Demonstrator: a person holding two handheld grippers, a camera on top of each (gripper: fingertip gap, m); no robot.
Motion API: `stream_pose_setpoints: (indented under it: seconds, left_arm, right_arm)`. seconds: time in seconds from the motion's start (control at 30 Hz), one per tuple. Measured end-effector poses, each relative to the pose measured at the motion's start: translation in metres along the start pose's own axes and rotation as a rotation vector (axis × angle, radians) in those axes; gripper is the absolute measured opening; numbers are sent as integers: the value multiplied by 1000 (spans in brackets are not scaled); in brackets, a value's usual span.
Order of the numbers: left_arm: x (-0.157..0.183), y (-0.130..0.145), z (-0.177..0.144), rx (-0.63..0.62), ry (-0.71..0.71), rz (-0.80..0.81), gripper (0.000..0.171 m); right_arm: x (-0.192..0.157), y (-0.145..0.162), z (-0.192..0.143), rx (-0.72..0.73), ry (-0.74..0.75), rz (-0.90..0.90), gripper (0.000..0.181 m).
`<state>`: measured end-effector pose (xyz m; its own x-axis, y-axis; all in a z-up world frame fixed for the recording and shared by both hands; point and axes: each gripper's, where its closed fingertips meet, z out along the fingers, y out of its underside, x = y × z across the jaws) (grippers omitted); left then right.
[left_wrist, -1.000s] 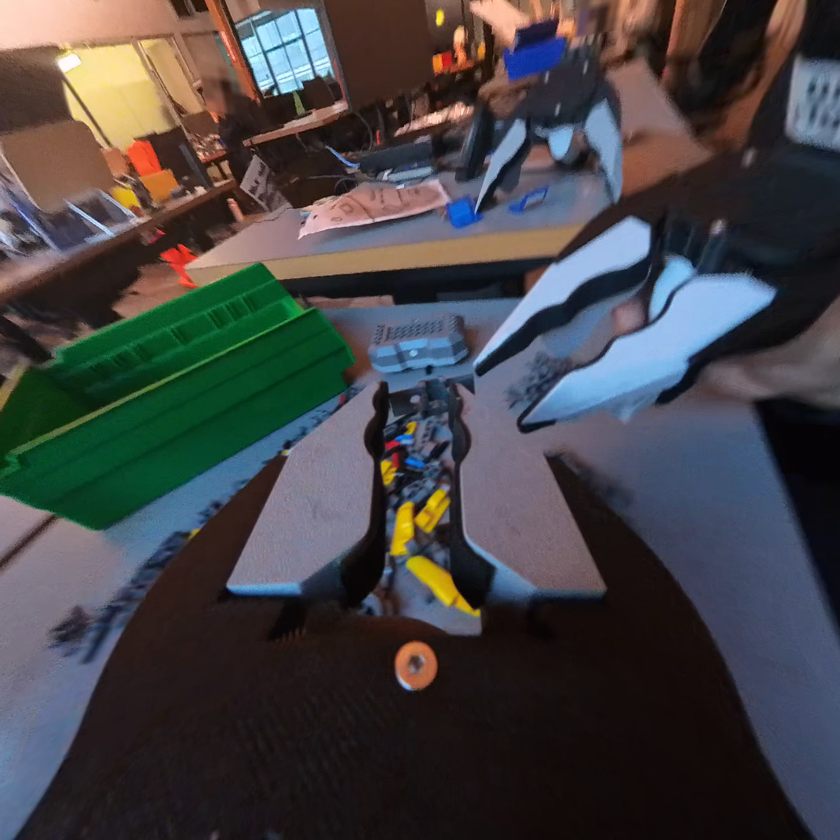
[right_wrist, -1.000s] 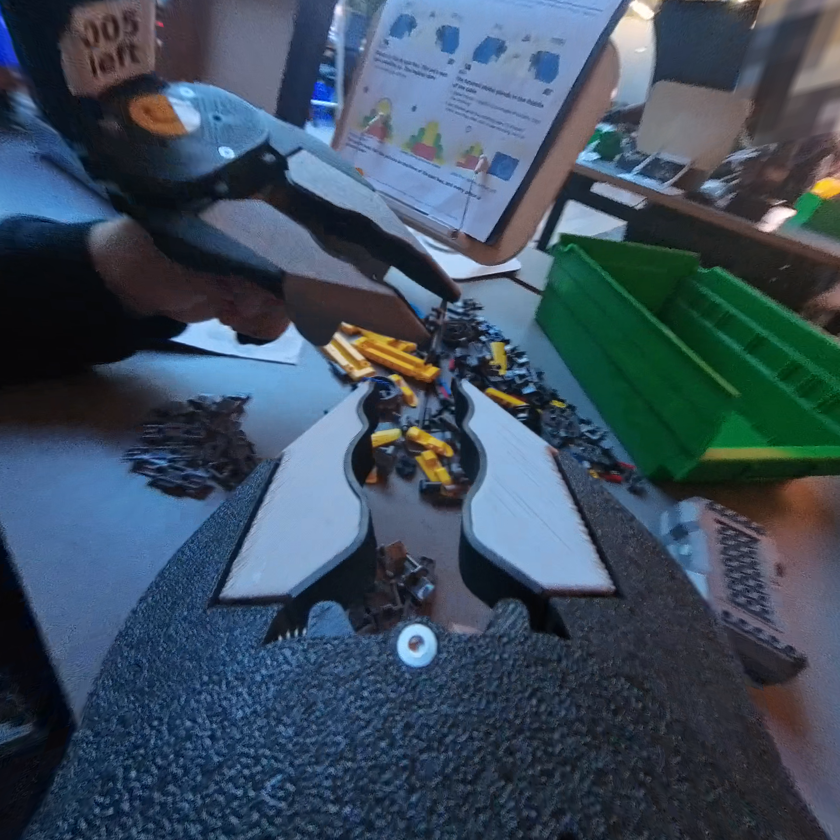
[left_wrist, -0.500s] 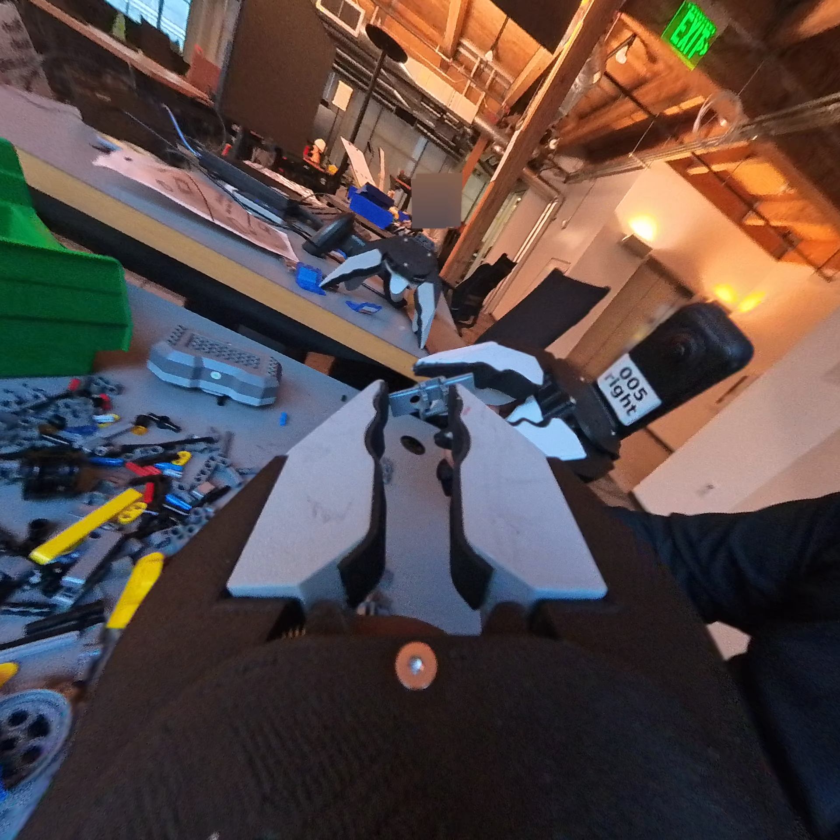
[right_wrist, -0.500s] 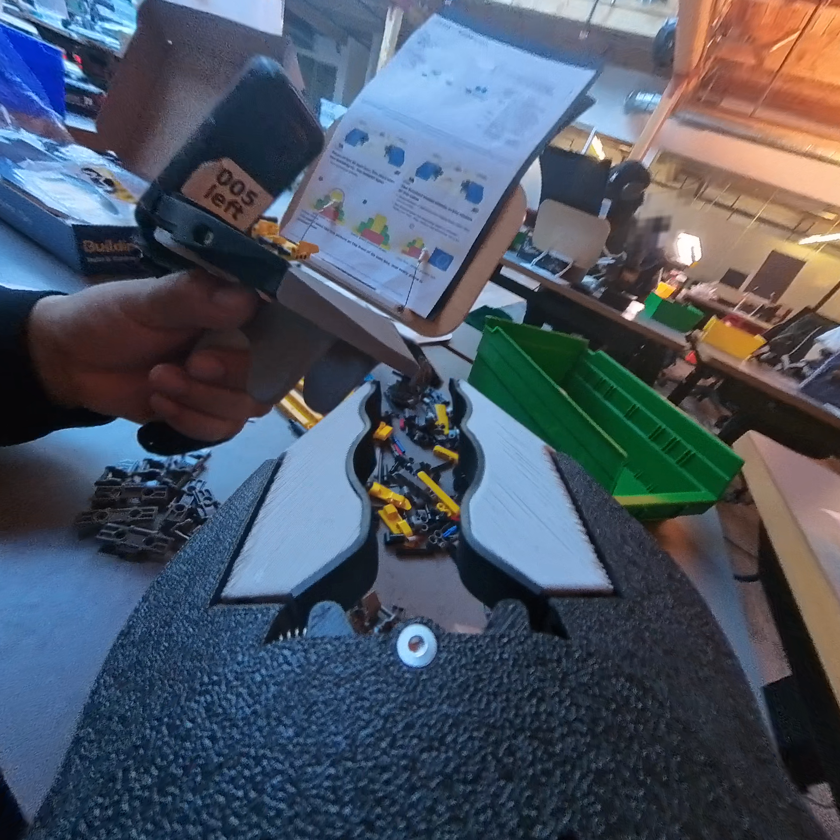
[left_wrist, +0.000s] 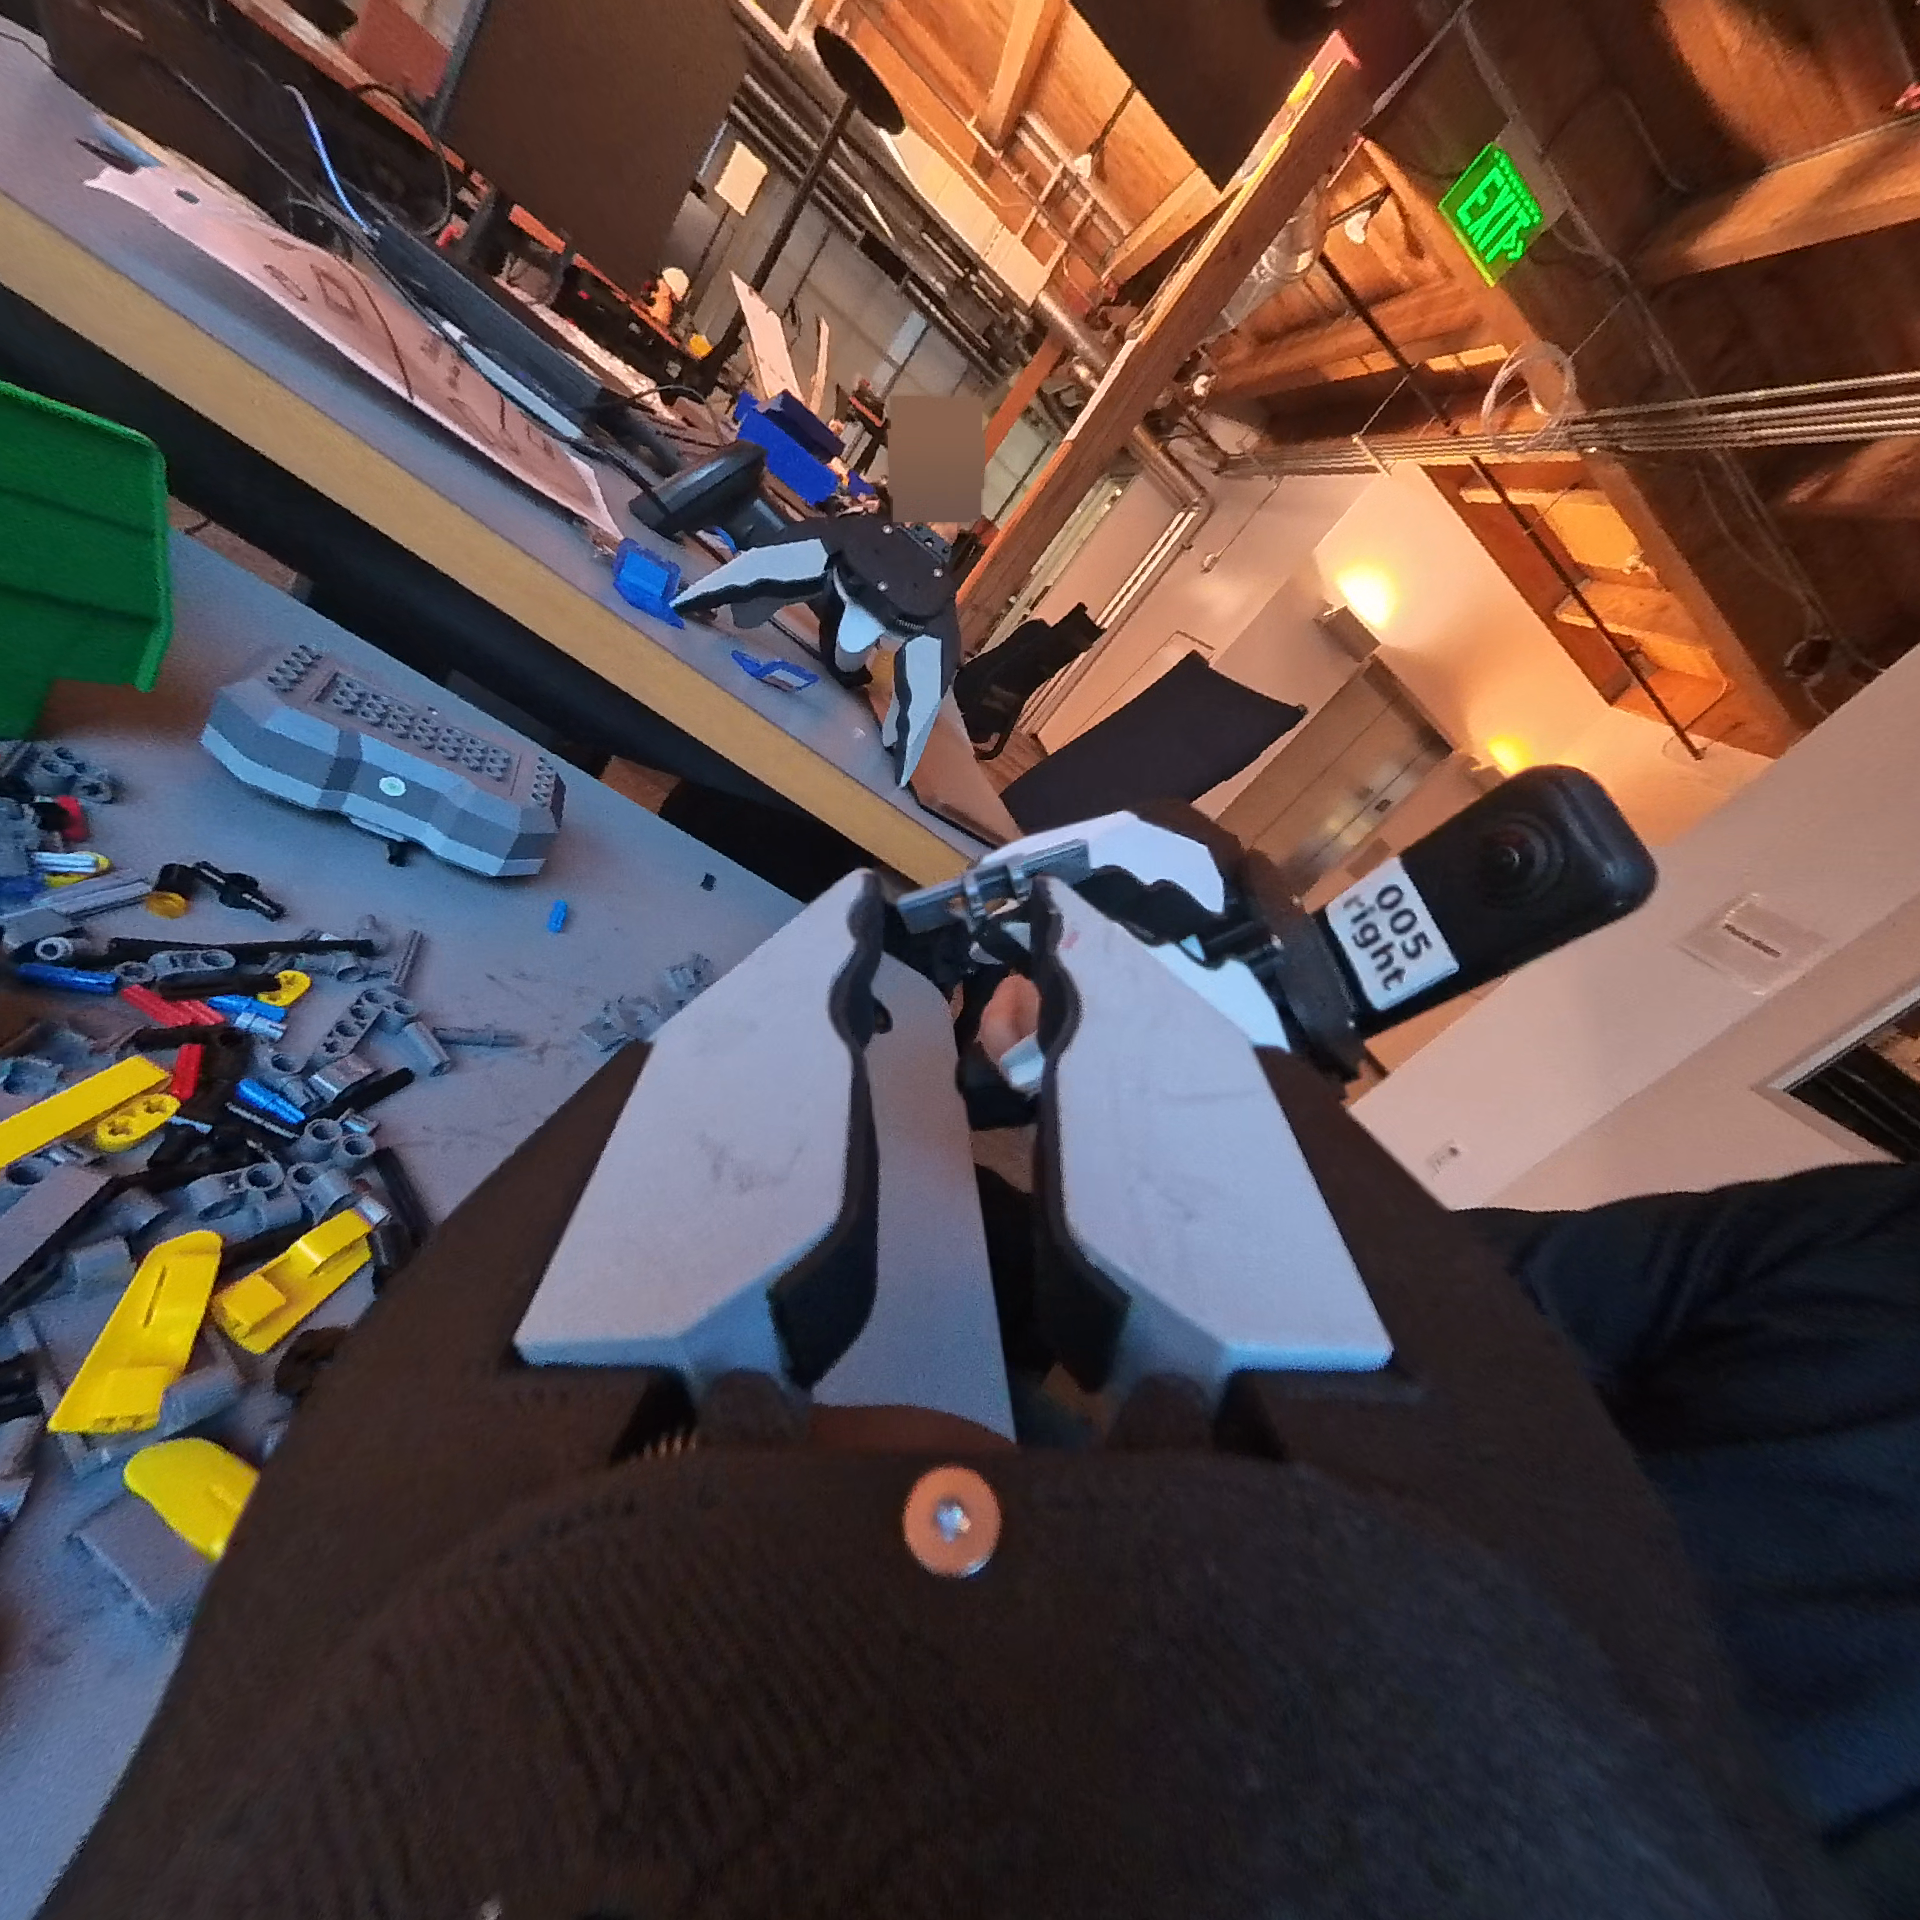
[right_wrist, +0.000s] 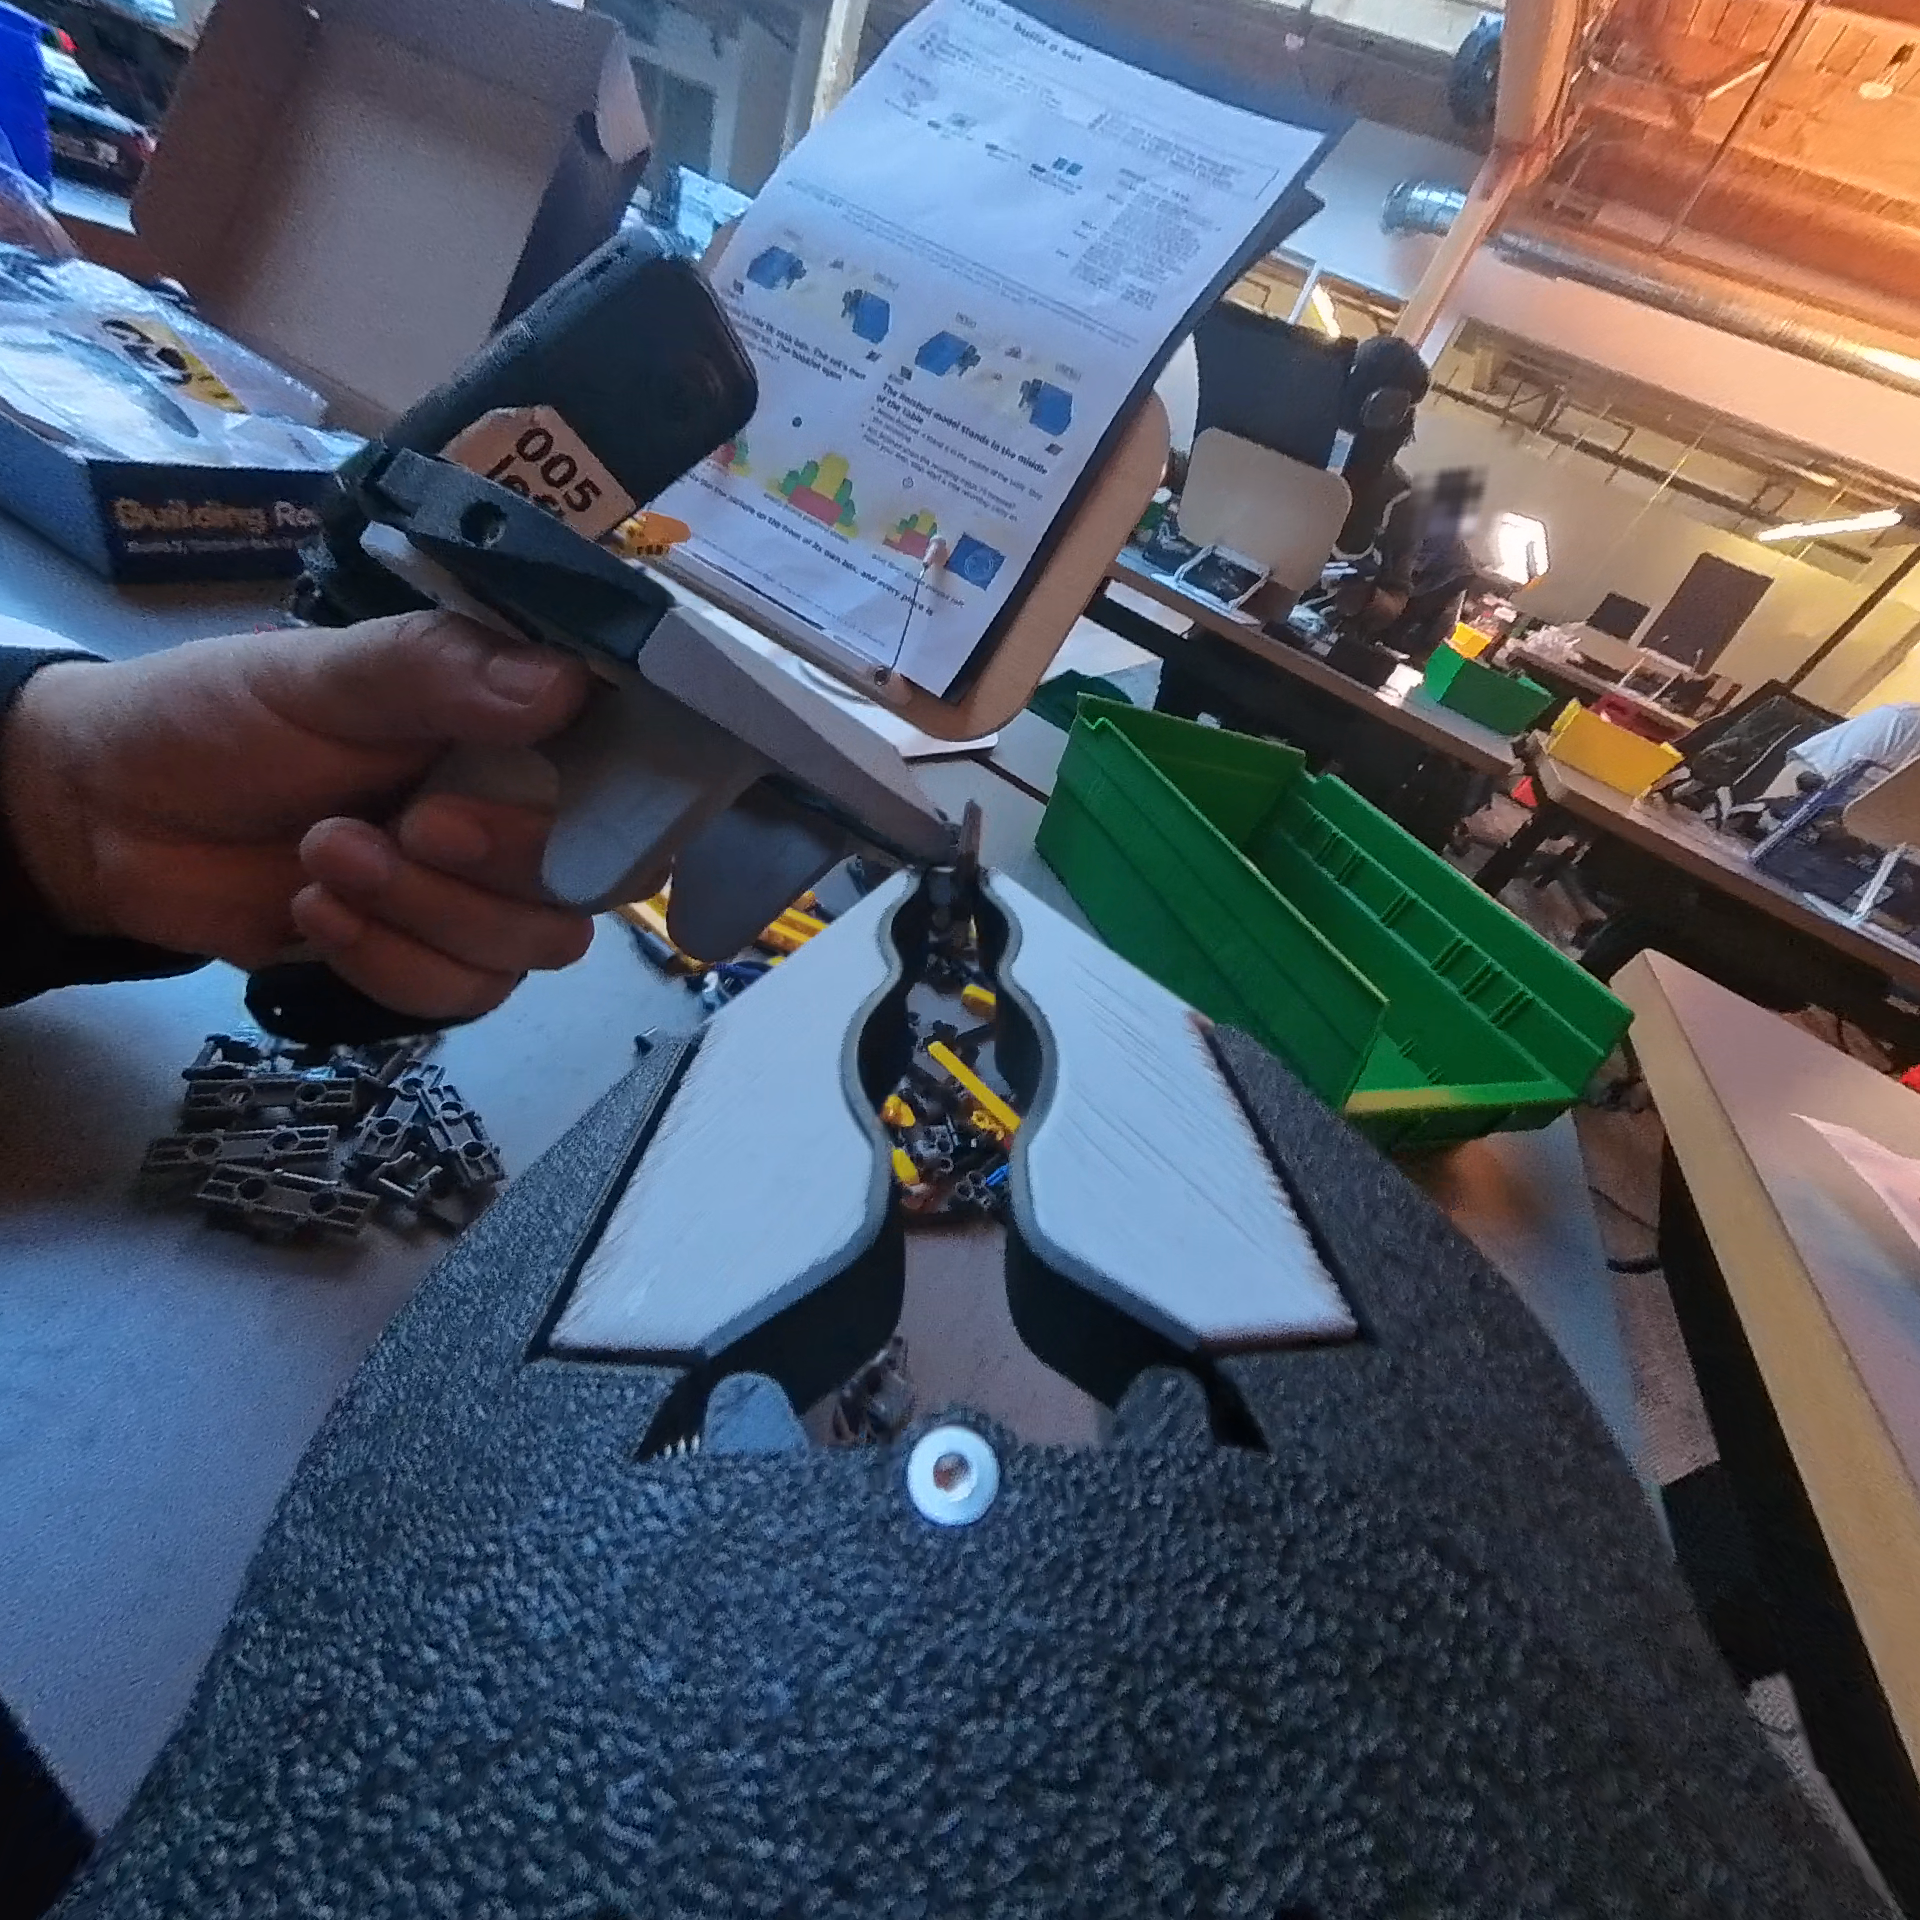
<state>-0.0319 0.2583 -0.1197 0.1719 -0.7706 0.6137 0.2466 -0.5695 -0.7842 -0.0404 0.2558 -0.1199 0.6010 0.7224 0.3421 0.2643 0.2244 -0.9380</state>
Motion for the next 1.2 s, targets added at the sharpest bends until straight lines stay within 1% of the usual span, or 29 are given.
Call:
stream_pose_setpoints:
  seconds: [0.07, 0.13, 0.17, 0.2, 0.3, 0.37, 0.4, 0.43, 0.5, 0.63, 0.77, 0.87, 1.0, 1.1, 1.2]
  left_arm:
    - [-4, -3, -3, 3, -21, 18, 29]
    - [-11, -7, -8, 12, -53, 36, 33]
    - [-15, -9, -11, 14, -73, 38, 33]
    - [-18, -11, -13, 17, -85, 30, 33]
    - [-19, -14, -16, 24, -78, -11, 32]
    - [-18, -12, -15, 12, -80, -9, 30]
    - [-19, -10, -14, -1, -90, 2, 30]
    - [-19, -8, -14, -15, -102, 20, 30]
    - [-20, -5, -12, -39, -123, 54, 30]
    - [-21, 1, -11, -73, -133, 76, 30]
    - [-23, 4, -11, -97, -150, 89, 30]
    - [-23, 3, -13, -96, -150, 86, 30]
    - [-25, 4, -13, -101, -148, 75, 30]
    - [-24, 4, -13, -108, -146, 77, 30]
    - [-23, 4, -14, -112, -143, 81, 30]
  right_arm:
    - [9, 5, -9, -22, 12, 10, 8]
    - [31, 19, -26, -90, 64, -29, 8]
    - [43, 33, -37, -154, 73, -32, 7]
    - [54, 54, -49, -248, 69, 4, 8]
    - [85, 122, -94, -500, 77, 237, 7]
    - [93, 156, -122, -636, 87, 394, 8]
    - [93, 169, -133, -700, 83, 437, 7]
    - [95, 178, -143, -748, 102, 438, 7]
    - [94, 183, -151, -778, 97, 335, 7]
    - [87, 194, -155, -841, 30, 46, 8]
    - [85, 201, -159, -875, -25, -113, 8]
    - [82, 205, -162, -888, -75, -147, 15]
    - [80, 205, -162, -896, -113, -171, 15]
    - [75, 199, -161, -875, -153, -136, 22]
    - [71, 184, -153, -815, -173, -58, 31]
